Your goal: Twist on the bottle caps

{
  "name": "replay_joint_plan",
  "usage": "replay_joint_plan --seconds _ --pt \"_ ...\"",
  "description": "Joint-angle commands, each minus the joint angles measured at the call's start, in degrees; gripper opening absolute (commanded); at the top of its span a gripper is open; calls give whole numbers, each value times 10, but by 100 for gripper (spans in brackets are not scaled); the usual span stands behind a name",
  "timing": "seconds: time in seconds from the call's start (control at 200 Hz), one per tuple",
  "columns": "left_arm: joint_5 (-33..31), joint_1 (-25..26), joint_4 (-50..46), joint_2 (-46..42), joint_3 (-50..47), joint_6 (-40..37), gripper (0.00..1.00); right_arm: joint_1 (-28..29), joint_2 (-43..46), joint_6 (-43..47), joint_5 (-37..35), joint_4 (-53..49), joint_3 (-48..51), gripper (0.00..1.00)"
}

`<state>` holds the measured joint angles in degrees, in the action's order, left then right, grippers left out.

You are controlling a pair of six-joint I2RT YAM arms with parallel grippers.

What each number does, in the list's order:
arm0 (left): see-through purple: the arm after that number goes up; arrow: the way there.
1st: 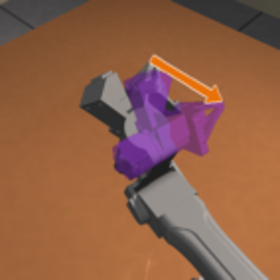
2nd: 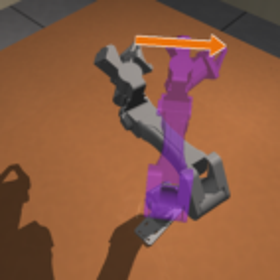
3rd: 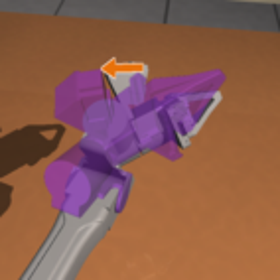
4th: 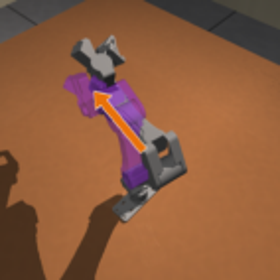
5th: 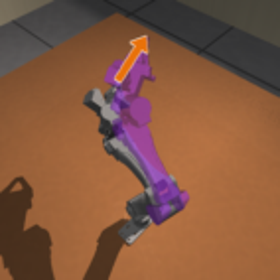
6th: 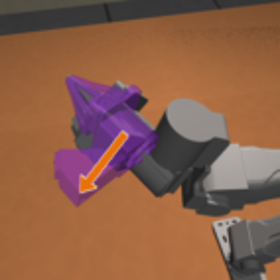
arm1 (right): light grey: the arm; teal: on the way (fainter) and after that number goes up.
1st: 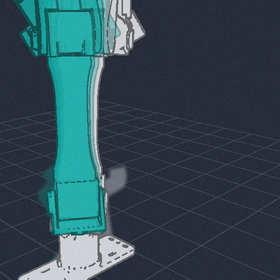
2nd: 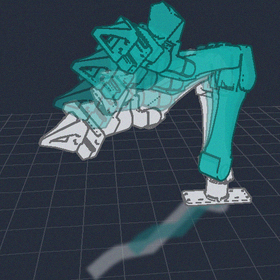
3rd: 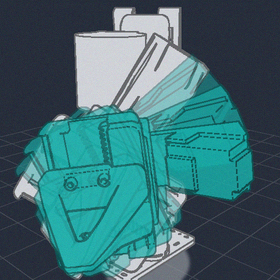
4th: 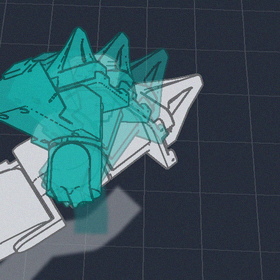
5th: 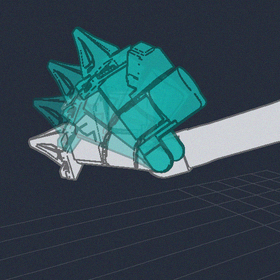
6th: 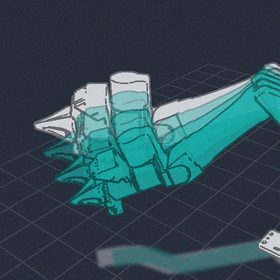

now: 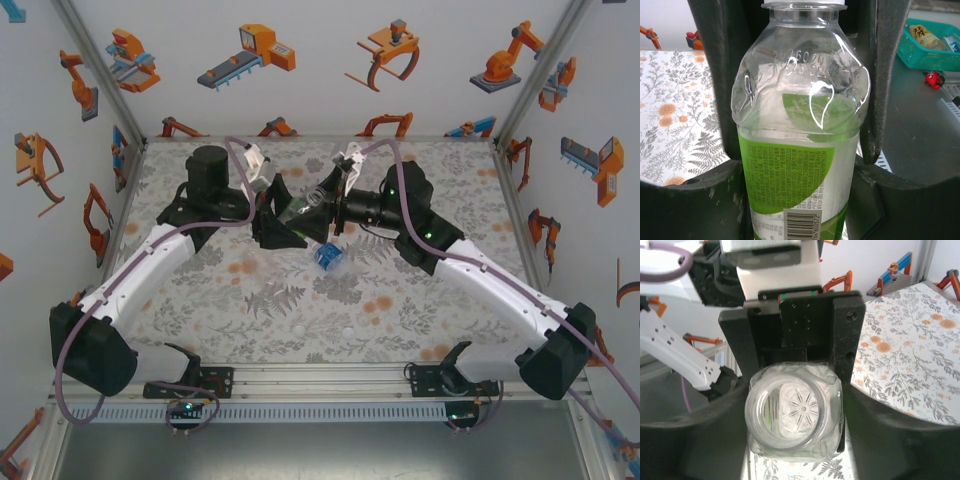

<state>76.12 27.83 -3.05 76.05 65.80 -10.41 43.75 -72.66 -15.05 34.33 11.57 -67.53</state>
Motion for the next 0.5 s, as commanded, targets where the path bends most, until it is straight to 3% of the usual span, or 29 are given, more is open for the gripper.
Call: replay_joint_plan --seconds 0.0,0.065,0.285,0.496 --pt "3 -2 -25 5 12 -22 43 0 43 18 -51 1 5 79" --pt "-10 -5 -25 5 12 -22 40 0 60 29 -77 -26 6 84" --pt "-103 -21 -22 -12 2 -29 33 0 115 36 -202 -156 10 84" --pt "-223 -42 -10 -34 -12 -22 23 0 148 -46 -337 -315 40 81"
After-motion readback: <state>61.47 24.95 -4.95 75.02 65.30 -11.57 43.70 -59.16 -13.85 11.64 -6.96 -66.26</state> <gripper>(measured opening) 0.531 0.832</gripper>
